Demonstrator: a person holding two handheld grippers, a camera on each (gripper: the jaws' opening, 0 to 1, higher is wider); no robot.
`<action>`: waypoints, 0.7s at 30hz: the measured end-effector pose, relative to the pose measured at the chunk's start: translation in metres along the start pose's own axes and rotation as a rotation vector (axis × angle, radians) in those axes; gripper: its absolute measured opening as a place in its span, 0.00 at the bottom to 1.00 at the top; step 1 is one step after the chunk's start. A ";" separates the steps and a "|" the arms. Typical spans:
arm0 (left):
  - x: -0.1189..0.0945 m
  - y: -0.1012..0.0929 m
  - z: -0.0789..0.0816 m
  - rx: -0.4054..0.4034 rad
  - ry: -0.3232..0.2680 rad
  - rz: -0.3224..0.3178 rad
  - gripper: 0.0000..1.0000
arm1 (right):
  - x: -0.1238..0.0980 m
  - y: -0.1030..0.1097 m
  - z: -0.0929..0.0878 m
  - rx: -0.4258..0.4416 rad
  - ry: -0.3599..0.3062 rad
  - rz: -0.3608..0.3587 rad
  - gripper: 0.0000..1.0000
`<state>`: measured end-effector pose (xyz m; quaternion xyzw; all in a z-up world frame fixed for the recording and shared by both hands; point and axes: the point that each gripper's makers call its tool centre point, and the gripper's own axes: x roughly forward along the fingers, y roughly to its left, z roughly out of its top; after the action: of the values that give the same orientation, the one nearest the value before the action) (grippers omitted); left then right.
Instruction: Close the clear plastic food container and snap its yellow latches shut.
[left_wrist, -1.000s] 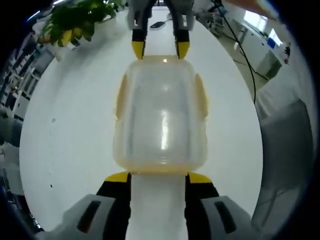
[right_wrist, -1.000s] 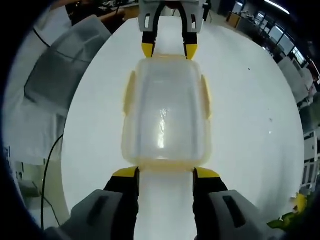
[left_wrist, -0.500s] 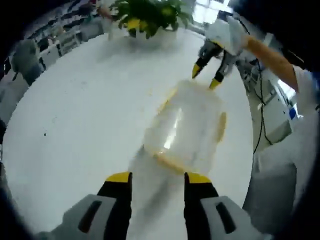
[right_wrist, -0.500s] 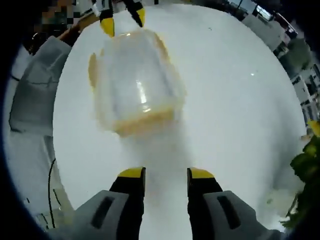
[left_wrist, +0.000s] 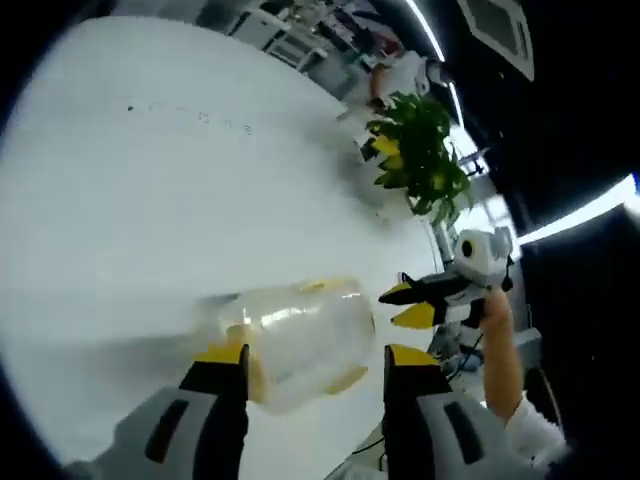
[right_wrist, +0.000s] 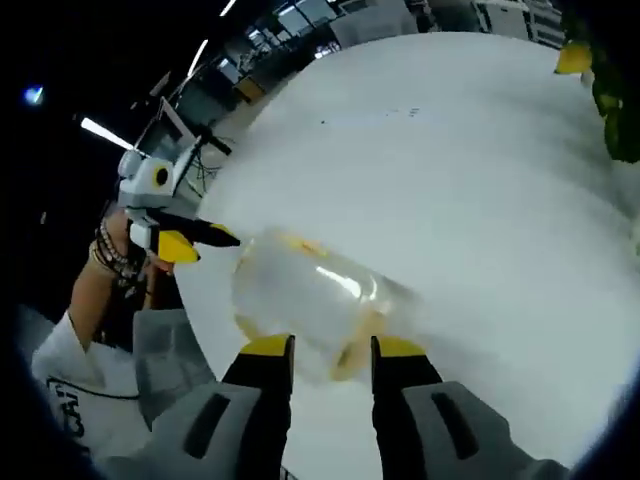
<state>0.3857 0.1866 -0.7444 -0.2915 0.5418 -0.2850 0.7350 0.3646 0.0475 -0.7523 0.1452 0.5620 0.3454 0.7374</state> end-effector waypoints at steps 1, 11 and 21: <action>0.003 0.005 -0.001 0.002 0.011 0.015 0.47 | 0.002 -0.001 0.000 0.050 -0.014 0.007 0.25; 0.009 0.020 -0.017 0.094 0.125 0.115 0.37 | 0.014 -0.021 -0.010 0.072 0.039 -0.041 0.21; 0.010 0.036 -0.018 0.255 0.167 0.241 0.16 | 0.022 -0.018 -0.008 0.015 0.076 -0.080 0.22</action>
<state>0.3746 0.2013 -0.7813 -0.1045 0.5914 -0.2843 0.7474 0.3667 0.0481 -0.7822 0.1149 0.5978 0.3166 0.7274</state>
